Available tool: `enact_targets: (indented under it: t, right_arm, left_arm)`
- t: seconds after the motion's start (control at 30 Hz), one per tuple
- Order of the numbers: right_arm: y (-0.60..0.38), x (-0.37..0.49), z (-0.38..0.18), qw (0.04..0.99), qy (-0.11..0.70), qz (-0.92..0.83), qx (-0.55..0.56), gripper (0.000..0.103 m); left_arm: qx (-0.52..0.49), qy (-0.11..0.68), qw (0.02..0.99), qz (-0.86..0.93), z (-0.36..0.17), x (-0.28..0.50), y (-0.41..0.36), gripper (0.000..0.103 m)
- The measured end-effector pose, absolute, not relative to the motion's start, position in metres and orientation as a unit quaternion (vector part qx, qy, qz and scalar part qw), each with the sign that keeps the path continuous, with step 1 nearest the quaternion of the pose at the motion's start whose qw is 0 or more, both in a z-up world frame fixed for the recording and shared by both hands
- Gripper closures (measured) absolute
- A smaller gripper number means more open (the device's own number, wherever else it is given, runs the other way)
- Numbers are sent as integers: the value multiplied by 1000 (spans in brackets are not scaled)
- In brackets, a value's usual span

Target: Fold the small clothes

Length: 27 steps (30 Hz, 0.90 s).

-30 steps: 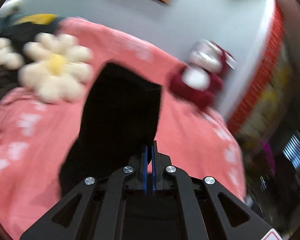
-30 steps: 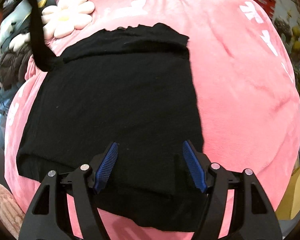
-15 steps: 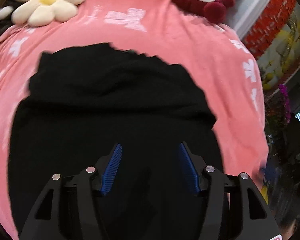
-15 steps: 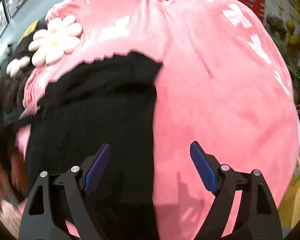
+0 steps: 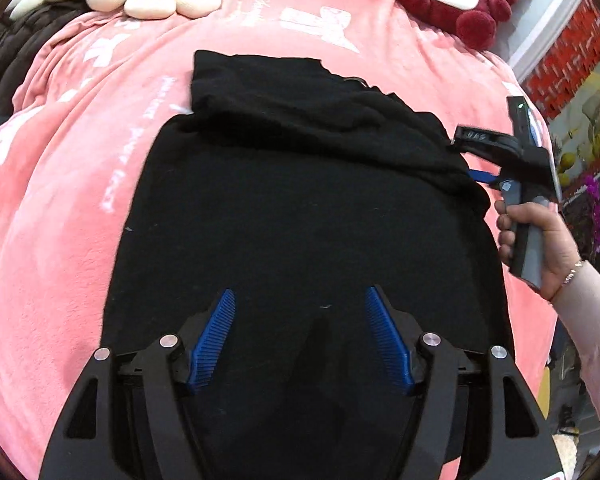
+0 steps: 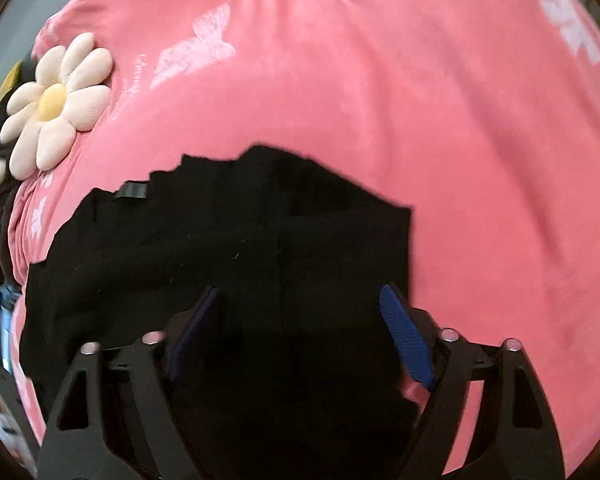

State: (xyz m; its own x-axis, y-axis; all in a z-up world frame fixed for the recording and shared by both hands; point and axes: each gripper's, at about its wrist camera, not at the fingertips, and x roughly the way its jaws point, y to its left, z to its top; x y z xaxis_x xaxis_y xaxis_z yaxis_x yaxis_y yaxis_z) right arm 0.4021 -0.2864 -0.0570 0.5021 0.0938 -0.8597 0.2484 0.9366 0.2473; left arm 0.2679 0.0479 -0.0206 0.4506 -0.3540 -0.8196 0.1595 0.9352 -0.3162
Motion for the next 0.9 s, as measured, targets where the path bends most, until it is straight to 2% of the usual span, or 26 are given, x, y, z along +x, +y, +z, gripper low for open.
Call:
enact_targets:
  t: [0.03, 0.07, 0.17, 0.23, 0.3, 0.4, 0.53, 0.63, 0.73, 0.8, 0.87, 0.9]
  right_arm:
    - [-280, 401, -50, 855, 490, -36, 164, 96]
    - [-273, 398, -34, 869, 470, -21, 155, 102]
    - [-272, 378, 29, 912, 380, -7, 153, 102]
    - [-286, 370, 48, 925, 347, -38, 147, 102]
    - [-301, 379, 28, 913, 383, -98, 99, 102]
    - [-326, 387, -34, 854, 492, -128, 112, 101]
    - [-326, 352, -20, 878, 438, -101, 163, 91]
    - [-319, 335, -18, 883, 437, -84, 150, 85]
    - [-313, 326, -24, 879, 453, -76, 132, 74]
    - [-313, 320, -26, 877, 458, -79, 123, 72]
    - [-320, 317, -31, 873, 465, -77, 127, 72]
    - [-321, 315, -33, 872, 466, -74, 132, 72]
  left_arm:
    - [-93, 502, 847, -150, -23, 268, 51, 37]
    - [-90, 502, 847, -149, -24, 268, 53, 37]
    - [-82, 500, 849, -148, -26, 272, 57, 37]
    - [-81, 501, 849, -144, -28, 274, 60, 36]
    - [-84, 505, 848, -138, -32, 276, 63, 36]
    - [-91, 505, 848, -131, -35, 276, 63, 36]
    - [-99, 498, 853, -125, -29, 283, 66, 34]
    - [-115, 492, 855, -116, -21, 306, 70, 34]
    - [-148, 486, 853, -123, -13, 338, 71, 34]
    - [-163, 485, 850, -126, -13, 362, 70, 34]
    - [-186, 490, 844, -108, -21, 388, 73, 41]
    - [-203, 497, 838, -95, -28, 399, 79, 58]
